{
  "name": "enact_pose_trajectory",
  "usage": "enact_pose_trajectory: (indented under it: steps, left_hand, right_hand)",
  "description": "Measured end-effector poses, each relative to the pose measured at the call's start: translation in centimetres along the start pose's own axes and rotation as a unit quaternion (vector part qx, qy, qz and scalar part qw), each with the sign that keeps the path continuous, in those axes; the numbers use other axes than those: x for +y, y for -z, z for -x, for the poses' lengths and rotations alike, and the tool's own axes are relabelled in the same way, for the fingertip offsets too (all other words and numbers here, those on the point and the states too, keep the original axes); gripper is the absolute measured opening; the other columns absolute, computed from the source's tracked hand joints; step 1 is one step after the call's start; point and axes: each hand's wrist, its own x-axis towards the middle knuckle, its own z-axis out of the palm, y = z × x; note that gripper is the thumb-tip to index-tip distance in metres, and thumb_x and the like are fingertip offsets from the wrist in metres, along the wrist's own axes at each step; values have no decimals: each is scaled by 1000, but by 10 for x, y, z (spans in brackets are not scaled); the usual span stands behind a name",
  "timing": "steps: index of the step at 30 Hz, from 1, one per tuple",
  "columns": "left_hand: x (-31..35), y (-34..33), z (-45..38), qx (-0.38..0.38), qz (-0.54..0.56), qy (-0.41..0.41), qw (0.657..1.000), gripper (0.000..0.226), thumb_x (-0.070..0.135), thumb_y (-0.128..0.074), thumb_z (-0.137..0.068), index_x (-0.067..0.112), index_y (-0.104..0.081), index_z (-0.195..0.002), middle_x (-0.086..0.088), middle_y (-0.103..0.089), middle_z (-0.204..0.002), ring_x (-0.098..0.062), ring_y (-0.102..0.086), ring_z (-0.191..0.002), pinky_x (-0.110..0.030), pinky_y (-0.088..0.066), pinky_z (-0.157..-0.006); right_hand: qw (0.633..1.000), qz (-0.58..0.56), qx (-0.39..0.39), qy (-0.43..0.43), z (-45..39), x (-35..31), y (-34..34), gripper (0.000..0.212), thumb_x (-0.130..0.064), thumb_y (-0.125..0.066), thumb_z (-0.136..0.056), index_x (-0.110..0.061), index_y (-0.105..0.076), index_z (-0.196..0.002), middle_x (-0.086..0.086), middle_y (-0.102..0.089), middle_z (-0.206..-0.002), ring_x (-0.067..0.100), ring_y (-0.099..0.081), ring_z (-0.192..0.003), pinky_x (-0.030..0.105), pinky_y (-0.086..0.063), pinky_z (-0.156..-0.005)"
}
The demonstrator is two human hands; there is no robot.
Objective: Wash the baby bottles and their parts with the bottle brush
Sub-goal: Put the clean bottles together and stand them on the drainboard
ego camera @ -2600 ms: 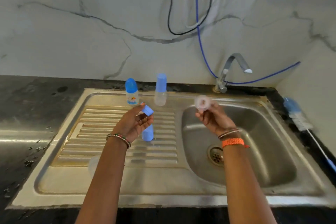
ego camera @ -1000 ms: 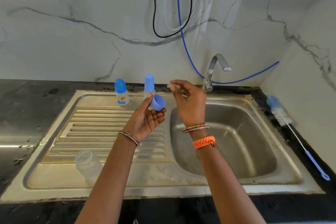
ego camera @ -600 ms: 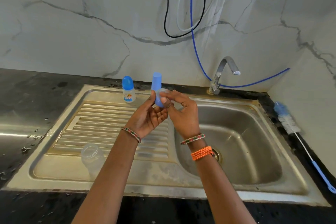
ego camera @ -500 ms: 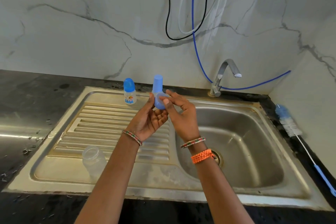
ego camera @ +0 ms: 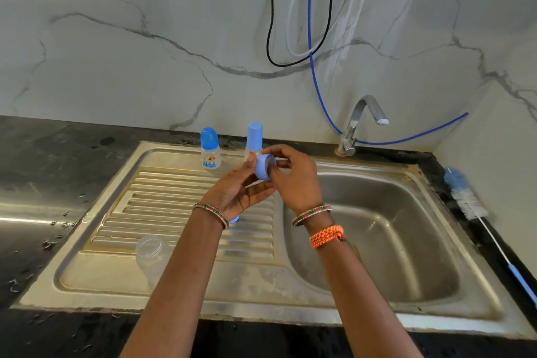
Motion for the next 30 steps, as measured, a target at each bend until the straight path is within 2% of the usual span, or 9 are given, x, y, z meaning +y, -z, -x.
enact_pose_trajectory:
  steps: [3, 7, 9, 13, 17, 20, 22, 25, 30]
  left_hand:
    - [7, 0, 2, 59, 17, 21, 998, 23, 25, -53, -94, 4, -63, -92, -15, -71, -83, -19, -70, -68, -29, -59, -66]
    - [19, 8, 7, 69, 29, 34, 997, 22, 15, -48, -97, 3, -61, -85, -10, -71, -68, -14, -69, -58, -23, -58, -57]
    - [26, 10, 8, 85, -8, 45, 995, 18, 14, -50, -96, 5, -62, -86, -7, -71, -66, -12, -68, -56, -22, -57, -55]
    - [36, 9, 3, 111, -29, 33, 993, 18, 7, -49, -96, 4, -61, -83, -5, -69, -60, -9, -66, -51, -19, -55, -50]
    - [38, 1, -7, 160, -114, 1, 980, 18, 7, -54, -93, 6, -62, -77, 0, -61, -50, -4, -56, -41, -15, -49, -43]
    - [39, -6, -16, 189, -130, -21, 973, 23, 4, -54, -91, 7, -58, -70, 0, -51, -47, -3, -47, -35, -13, -44, -39]
    - [44, -10, -21, 191, -134, -20, 972, 28, 0, -48, -92, 7, -54, -66, 3, -47, -39, -2, -44, -31, -11, -40, -35]
    - [52, -17, -29, 191, -159, -9, 969, 33, -4, -41, -93, 7, -48, -63, 4, -42, -33, -3, -40, -27, -11, -36, -33]
    - [54, -24, -37, 190, -170, -3, 967, 33, -3, -41, -93, 7, -46, -62, 2, -41, -34, -6, -40, -27, -11, -35, -33]
  right_hand:
    - [996, 67, -30, 41, -5, -1, 6, 11, -1, -67, -74, -6, -68, -84, 1, -67, -83, 13, -61, -78, 27, -53, -72]
    - [980, 75, -178, 45, -11, -15, 16, 19, 0, -72, -73, -6, -63, -88, -1, -60, -79, 8, -54, -67, 17, -47, -67]
    - [967, 104, -225, 55, -18, -24, 16, 22, 0, -68, -77, -9, -65, -97, 3, -61, -82, 8, -52, -68, 18, -45, -68]
    - [958, 125, -244, 81, -34, -33, 14, 26, 5, -59, -80, -7, -67, -101, 7, -68, -98, 14, -56, -79, 22, -45, -74]
    - [950, 126, -277, 75, -46, -31, 14, 26, 5, -54, -83, -8, -61, -104, 5, -67, -108, 1, -49, -61, 9, -40, -63]
    - [951, 102, -285, 66, -52, -32, 15, 24, 2, -54, -85, -7, -58, -107, 7, -65, -107, 4, -52, -72, 24, -46, -74]
    - [953, 71, -291, 56, -54, -32, 14, 25, 2, -54, -86, -7, -57, -108, 8, -63, -106, 17, -60, -89, 34, -50, -85]
    - [957, 38, -286, 38, -57, -31, 15, 29, 10, -51, -85, -2, -59, -110, 10, -61, -107, 26, -58, -105, 40, -48, -97]
    - [965, -16, -261, 3, -59, -29, 26, 27, 6, -58, -85, -8, -62, -108, 14, -63, -112, 30, -62, -104, 44, -54, -88]
